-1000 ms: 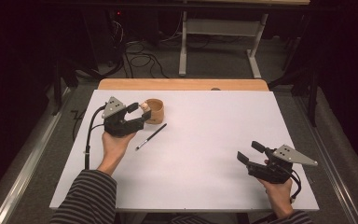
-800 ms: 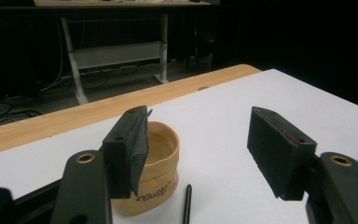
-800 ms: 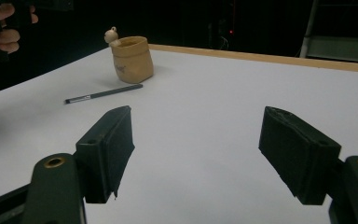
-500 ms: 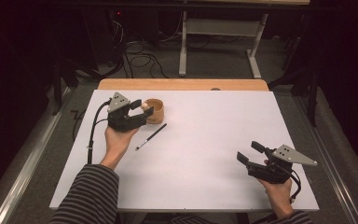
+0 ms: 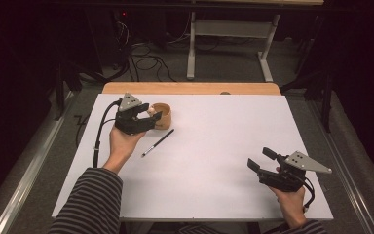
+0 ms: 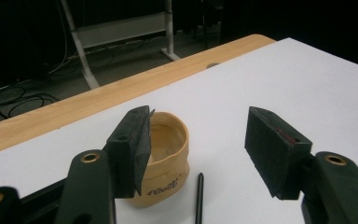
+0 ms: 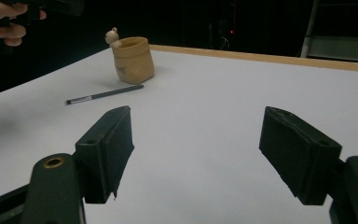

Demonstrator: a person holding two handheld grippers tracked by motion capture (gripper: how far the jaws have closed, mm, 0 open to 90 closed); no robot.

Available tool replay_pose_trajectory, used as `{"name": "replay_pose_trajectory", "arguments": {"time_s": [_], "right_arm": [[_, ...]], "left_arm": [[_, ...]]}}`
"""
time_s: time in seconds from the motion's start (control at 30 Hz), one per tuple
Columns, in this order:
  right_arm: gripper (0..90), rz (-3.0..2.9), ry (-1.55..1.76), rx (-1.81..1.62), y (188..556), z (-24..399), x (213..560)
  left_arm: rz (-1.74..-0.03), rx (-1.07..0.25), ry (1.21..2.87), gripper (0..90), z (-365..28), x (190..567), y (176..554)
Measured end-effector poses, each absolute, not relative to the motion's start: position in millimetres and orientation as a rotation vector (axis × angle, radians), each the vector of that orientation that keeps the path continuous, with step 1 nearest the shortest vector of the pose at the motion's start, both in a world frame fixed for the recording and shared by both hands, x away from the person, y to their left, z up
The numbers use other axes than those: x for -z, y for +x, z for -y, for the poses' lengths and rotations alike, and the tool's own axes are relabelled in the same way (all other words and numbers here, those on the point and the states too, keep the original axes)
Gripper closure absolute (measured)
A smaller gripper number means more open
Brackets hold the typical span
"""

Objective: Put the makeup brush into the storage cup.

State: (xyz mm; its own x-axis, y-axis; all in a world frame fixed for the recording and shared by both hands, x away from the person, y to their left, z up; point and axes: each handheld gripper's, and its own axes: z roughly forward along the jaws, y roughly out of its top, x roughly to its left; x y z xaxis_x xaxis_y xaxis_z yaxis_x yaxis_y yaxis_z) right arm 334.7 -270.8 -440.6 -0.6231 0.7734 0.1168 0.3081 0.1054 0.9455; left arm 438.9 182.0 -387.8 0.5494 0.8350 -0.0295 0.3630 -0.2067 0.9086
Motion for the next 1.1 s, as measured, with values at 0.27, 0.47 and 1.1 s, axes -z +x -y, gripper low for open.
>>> {"name": "replay_pose_trajectory", "arguments": {"time_s": [0.27, 0.47, 1.1], "right_arm": [[26.7, -1.985, 1.052, -1.53, 335, 270, 441], [26.3, -1.975, 1.041, -1.546, 334, 271, 440], [26.1, -1.981, 1.046, -1.539, 334, 270, 440]], "left_arm": [[-0.998, -0.598, 1.841, 39.8, -182, 385, 441], [-1.0, -0.591, 1.87, 40.2, -183, 383, 442], [-1.028, -0.563, 2.075, 45.1, -173, 378, 449]]}}
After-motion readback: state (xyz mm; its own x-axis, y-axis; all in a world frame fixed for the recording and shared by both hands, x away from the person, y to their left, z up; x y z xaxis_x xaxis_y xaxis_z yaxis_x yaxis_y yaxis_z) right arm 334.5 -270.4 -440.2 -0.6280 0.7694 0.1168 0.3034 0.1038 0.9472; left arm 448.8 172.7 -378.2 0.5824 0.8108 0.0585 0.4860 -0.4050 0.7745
